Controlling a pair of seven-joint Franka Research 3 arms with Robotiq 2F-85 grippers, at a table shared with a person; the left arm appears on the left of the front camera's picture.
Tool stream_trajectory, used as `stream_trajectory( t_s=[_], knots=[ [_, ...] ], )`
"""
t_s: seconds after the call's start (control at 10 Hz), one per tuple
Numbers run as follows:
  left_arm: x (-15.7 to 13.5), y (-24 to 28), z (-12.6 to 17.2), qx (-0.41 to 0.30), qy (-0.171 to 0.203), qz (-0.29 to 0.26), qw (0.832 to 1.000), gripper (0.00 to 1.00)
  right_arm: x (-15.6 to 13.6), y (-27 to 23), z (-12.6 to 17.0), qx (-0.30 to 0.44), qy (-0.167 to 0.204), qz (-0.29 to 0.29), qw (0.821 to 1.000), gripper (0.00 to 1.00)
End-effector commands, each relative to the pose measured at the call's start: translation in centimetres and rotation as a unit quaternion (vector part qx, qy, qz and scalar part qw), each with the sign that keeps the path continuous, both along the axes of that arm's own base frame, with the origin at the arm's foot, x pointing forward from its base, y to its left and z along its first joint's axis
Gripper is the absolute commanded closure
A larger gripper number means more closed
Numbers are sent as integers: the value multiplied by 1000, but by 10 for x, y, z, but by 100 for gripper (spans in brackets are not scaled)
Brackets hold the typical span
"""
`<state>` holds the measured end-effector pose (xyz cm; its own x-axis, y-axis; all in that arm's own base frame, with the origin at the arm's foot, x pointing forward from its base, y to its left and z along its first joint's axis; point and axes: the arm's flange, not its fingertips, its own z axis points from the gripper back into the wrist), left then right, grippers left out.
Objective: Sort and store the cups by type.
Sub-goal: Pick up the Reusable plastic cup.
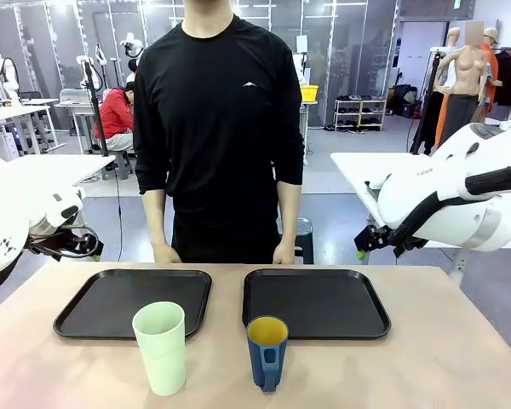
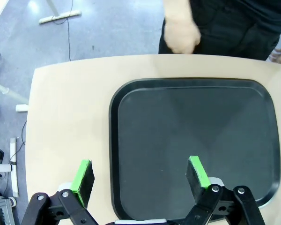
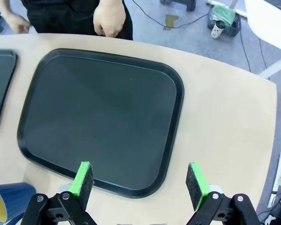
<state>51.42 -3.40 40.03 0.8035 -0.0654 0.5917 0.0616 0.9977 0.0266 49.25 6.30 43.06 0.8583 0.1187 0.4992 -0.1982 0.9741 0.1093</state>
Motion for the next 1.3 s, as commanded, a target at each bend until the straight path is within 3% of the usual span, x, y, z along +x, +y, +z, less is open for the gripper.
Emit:
stream_trajectory(
  t_s=[0.0,1.2],
  knots=[
    [0,1,1,0,-1,1,1000,0,-2,3,1,1,-1,3,1000,0],
    [0,1,1,0,-1,1,1000,0,-2,3,1,1,-1,3,1000,0]
  ],
)
